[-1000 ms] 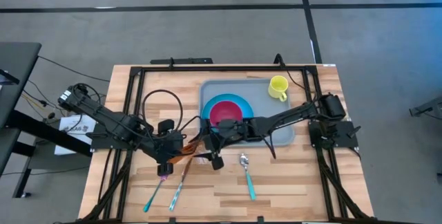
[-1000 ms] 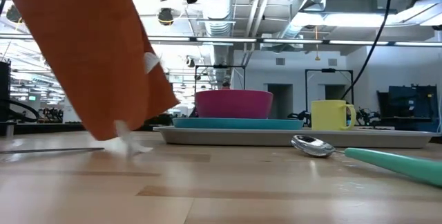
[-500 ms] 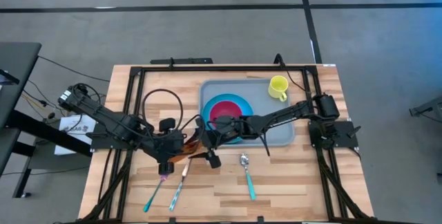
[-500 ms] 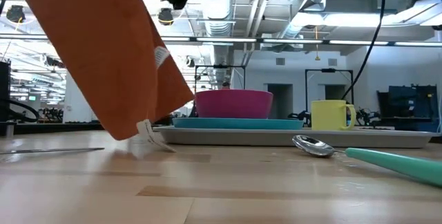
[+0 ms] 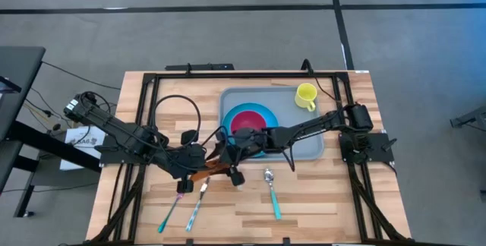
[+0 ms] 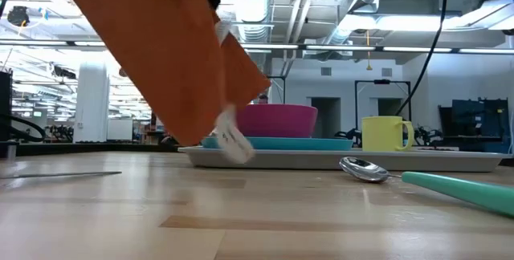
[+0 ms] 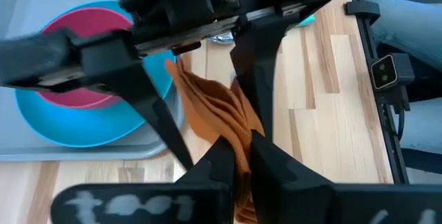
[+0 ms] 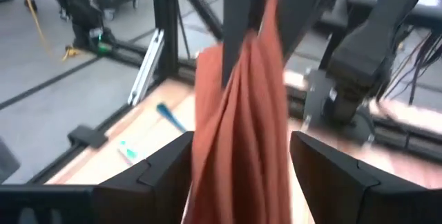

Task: Set up tray
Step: Put the orange napkin on top of the gray tray to the right of the blue plate

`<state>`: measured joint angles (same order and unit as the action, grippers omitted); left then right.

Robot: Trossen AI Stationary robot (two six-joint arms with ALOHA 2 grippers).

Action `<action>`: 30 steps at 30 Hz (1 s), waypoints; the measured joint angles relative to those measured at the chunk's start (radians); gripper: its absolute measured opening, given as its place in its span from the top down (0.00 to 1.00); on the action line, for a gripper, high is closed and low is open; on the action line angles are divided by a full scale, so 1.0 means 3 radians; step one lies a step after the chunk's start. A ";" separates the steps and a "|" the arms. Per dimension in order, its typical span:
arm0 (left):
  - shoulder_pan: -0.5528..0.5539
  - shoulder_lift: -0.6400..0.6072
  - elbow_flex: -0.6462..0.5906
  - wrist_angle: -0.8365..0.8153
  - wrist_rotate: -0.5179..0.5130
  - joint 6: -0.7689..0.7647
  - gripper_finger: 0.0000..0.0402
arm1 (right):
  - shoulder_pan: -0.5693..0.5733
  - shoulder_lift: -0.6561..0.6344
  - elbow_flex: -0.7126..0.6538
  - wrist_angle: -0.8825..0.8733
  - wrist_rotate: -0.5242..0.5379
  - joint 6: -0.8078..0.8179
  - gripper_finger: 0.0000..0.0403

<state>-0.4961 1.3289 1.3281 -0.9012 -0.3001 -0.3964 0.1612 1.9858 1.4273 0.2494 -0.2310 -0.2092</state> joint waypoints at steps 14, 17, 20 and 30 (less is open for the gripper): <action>-0.0001 0.0000 0.0000 -0.0002 -0.0006 -0.0007 0.98 | 0.0119 0.0000 -0.0004 -0.0697 0.0517 -0.0133 0.85; -0.0001 0.0000 0.0000 -0.0001 -0.0004 -0.0011 0.98 | 0.0125 0.0000 -0.0004 -0.0754 0.0772 -0.0323 0.97; 0.0001 0.0000 -0.0001 -0.0010 0.0014 -0.0021 0.98 | 0.0150 -0.0006 0.0000 -0.0874 0.0866 -0.0510 0.98; -0.0005 -0.0001 -0.0001 0.0019 0.0018 0.0202 0.79 | 0.0321 -0.0014 -0.0003 -0.1097 0.1490 -0.0615 0.99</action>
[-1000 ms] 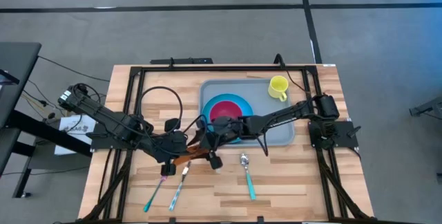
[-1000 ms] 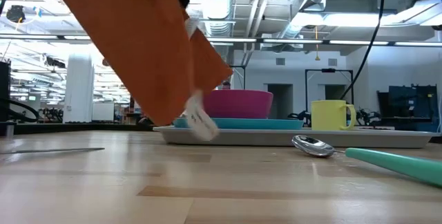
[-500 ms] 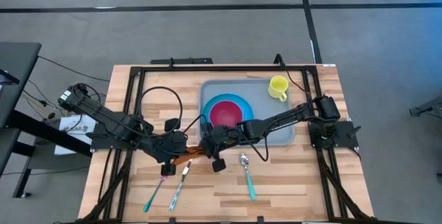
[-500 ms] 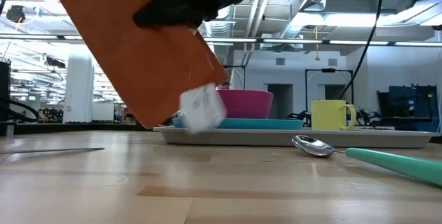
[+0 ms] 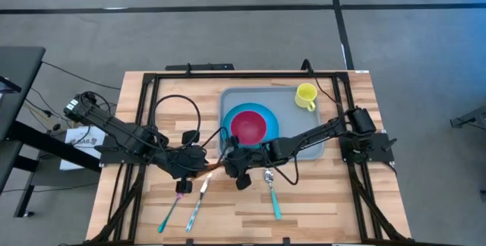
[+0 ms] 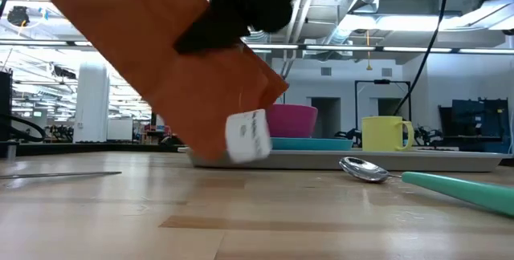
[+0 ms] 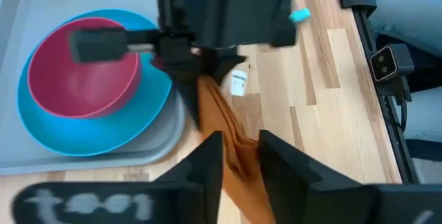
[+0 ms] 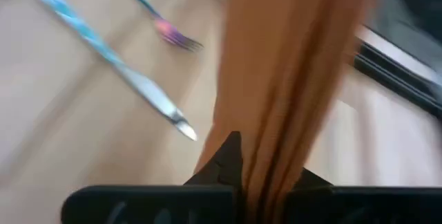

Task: Set up tray
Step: Put the orange napkin on top of the gray tray to the right of the blue plate

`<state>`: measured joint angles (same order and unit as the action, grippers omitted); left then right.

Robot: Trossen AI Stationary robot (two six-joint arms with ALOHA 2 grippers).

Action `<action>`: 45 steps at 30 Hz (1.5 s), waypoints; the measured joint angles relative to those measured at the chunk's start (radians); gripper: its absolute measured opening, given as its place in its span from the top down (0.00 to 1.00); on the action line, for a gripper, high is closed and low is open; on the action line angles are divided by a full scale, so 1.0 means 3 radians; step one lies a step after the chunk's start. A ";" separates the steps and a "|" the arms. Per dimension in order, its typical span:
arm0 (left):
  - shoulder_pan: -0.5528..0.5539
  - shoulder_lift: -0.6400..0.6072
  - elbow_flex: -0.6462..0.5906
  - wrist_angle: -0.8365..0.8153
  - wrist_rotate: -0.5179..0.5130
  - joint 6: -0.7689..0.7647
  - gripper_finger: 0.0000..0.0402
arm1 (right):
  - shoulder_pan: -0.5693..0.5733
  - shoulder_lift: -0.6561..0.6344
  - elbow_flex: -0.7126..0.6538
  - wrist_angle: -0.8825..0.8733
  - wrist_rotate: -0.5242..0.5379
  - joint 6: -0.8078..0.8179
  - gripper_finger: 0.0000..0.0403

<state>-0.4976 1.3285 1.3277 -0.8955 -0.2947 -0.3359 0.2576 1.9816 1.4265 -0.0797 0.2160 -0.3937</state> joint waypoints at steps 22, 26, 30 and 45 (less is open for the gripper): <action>0.0001 0.0000 0.0001 -0.0044 -0.0196 -0.0274 0.69 | 0.0772 -0.0977 -0.0003 -0.2694 0.1471 0.1236 1.00; 0.0001 0.0000 0.0001 -0.0041 -0.0198 -0.0326 0.69 | 0.0834 -0.1184 -0.0176 -0.3268 0.1561 0.1656 1.00; 0.0001 0.0000 0.0001 -0.0041 -0.0200 -0.0392 0.69 | 0.0845 -0.1428 -0.0668 -0.3249 0.1638 0.1582 1.00; 0.0003 0.0000 0.0001 -0.0011 -0.0386 -0.0440 0.69 | 0.0642 -0.2835 -0.3239 -0.0359 0.2181 -0.0072 1.00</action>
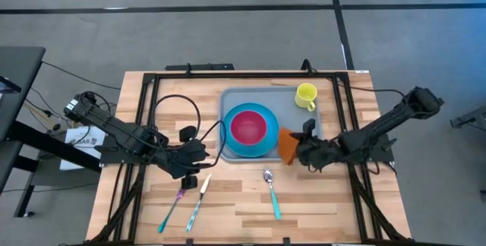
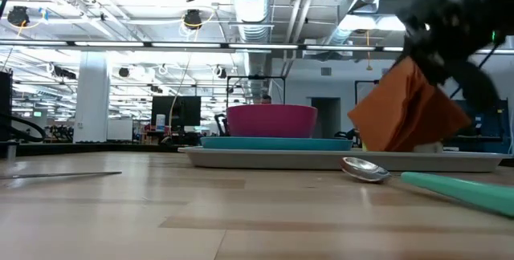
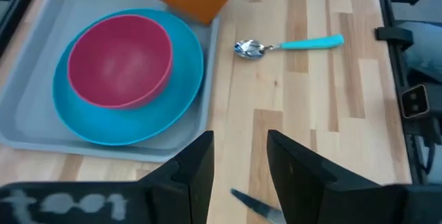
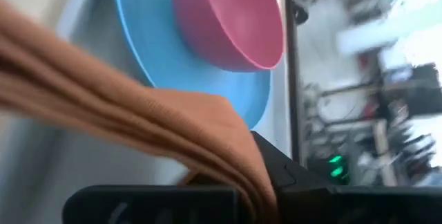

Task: Set up tray
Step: Put the orange napkin on top of the gray tray to the right of the blue plate

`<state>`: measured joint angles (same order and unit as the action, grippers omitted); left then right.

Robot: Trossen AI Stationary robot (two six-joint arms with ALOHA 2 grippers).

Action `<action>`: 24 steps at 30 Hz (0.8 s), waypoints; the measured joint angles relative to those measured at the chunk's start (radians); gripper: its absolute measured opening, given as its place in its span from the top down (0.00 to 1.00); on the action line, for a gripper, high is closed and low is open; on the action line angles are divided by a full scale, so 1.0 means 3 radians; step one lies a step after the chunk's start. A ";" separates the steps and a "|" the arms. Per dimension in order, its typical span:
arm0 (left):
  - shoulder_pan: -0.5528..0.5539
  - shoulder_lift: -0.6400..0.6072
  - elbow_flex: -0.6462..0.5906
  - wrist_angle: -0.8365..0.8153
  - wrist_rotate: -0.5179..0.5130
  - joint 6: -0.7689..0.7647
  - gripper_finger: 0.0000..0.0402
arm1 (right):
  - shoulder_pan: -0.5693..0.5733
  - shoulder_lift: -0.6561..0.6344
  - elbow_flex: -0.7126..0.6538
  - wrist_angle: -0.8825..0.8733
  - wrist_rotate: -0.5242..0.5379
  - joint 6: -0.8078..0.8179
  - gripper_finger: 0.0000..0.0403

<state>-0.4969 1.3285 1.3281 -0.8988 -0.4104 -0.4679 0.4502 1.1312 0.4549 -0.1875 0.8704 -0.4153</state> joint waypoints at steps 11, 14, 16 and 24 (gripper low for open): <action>0.0000 0.0000 0.0000 0.0002 -0.0061 -0.0056 0.69 | -0.0552 -0.0089 -0.0589 0.0887 0.0062 -0.1164 1.00; 0.0000 0.0000 0.0000 0.0002 -0.0062 -0.0085 0.69 | -0.0685 -0.0089 -0.0590 0.0871 0.0047 -0.1335 0.99; 0.0000 0.0000 0.0000 0.0001 -0.0064 -0.0085 0.69 | -0.0748 -0.0089 -0.0590 0.0901 0.0041 -0.1560 0.99; 0.0000 0.0000 0.0000 0.0001 -0.0068 -0.0089 0.69 | -0.0994 0.0058 -0.0591 0.0812 -0.0542 -0.1480 0.96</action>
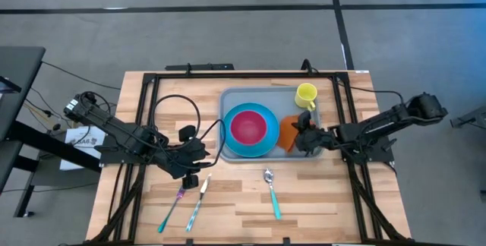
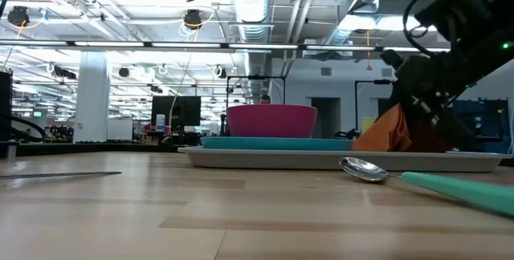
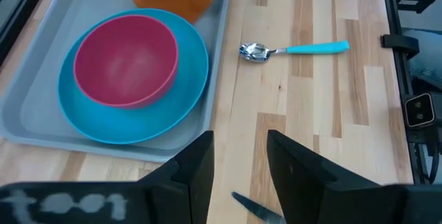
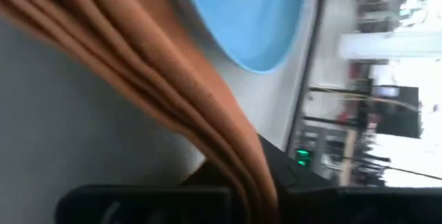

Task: Set up tray
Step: Put the orange napkin on top of the gray tray to the right of the blue plate

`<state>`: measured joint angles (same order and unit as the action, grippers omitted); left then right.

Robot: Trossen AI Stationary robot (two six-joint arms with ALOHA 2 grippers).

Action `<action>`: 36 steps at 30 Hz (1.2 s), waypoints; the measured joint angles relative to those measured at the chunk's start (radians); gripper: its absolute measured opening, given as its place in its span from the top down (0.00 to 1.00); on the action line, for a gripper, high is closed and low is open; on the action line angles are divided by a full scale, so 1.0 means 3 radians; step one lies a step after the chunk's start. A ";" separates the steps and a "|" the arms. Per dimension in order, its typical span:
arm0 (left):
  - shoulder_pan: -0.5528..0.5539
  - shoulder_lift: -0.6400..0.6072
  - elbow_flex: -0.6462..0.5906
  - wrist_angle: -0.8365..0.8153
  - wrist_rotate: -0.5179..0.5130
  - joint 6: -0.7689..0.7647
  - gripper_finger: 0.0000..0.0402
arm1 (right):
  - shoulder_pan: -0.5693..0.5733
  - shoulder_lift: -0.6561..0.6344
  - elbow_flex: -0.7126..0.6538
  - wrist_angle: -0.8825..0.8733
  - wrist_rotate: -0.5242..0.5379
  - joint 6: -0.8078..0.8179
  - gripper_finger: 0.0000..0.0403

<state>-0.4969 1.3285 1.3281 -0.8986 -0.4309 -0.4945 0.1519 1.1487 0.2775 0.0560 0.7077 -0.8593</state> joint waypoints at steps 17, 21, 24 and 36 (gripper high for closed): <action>0.0000 0.0000 0.0000 -0.0002 0.0017 0.0001 0.69 | 0.0026 -0.0044 0.0072 -0.0096 -0.0012 0.1025 0.69; 0.0000 0.0000 0.0000 -0.0002 0.0018 0.0001 0.69 | 0.0105 -0.0044 0.0072 -0.0119 -0.0011 0.1353 0.62; 0.0000 0.0000 0.0000 -0.0002 0.0018 0.0000 0.69 | 0.0203 -0.0044 0.0072 -0.0195 -0.0010 0.1412 0.57; 0.0000 0.0000 0.0000 -0.0002 0.0011 0.0001 0.69 | 0.0570 -0.0043 0.0201 -0.0629 -0.0041 0.1634 0.50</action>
<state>-0.4969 1.3285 1.3281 -0.8993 -0.4274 -0.4942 0.3229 1.1358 0.3378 -0.1326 0.6953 -0.3692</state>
